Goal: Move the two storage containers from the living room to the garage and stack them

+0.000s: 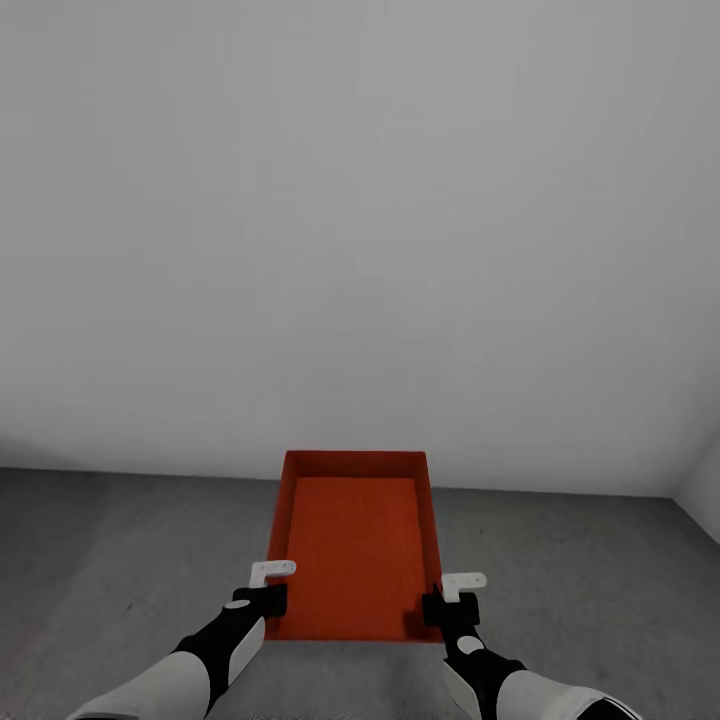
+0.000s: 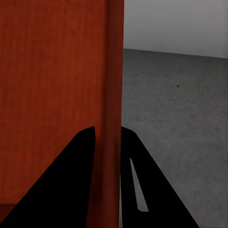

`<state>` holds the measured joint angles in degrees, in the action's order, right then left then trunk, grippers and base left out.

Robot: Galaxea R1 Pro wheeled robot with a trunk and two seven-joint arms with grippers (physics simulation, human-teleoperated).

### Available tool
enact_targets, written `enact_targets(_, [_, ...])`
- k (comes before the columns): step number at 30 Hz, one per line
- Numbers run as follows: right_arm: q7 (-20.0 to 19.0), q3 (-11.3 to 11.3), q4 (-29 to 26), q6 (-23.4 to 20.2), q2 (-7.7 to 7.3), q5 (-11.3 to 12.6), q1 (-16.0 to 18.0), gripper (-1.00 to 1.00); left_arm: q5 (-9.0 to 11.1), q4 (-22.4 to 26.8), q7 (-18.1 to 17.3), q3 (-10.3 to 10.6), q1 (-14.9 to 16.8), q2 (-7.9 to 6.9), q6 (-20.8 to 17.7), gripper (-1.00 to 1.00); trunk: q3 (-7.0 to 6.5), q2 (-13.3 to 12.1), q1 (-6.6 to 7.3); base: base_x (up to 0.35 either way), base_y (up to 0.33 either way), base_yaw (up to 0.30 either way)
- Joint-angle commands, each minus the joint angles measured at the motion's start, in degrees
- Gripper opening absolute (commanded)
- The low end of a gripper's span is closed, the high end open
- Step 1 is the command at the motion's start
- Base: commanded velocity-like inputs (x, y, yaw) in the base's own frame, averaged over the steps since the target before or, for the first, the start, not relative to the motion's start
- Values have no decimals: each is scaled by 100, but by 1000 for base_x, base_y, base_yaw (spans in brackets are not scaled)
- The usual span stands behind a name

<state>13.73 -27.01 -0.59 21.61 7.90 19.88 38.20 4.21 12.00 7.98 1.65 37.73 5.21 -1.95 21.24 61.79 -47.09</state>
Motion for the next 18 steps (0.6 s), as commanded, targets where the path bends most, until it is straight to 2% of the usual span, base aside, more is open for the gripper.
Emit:
enact_targets(1, [25, 178, 6, 10, 1, 51, 3, -100, -26, 29, 46, -138, 4, -3, -23, -100, 16, 5, 0, 0, 0, 0])
enact_targets(18, [25, 178, 6, 10, 1, 51, 3, -100, -26, 30, 46, -138, 0, -3, -24, -100, 172, 5, 0, 0, 0, 0])
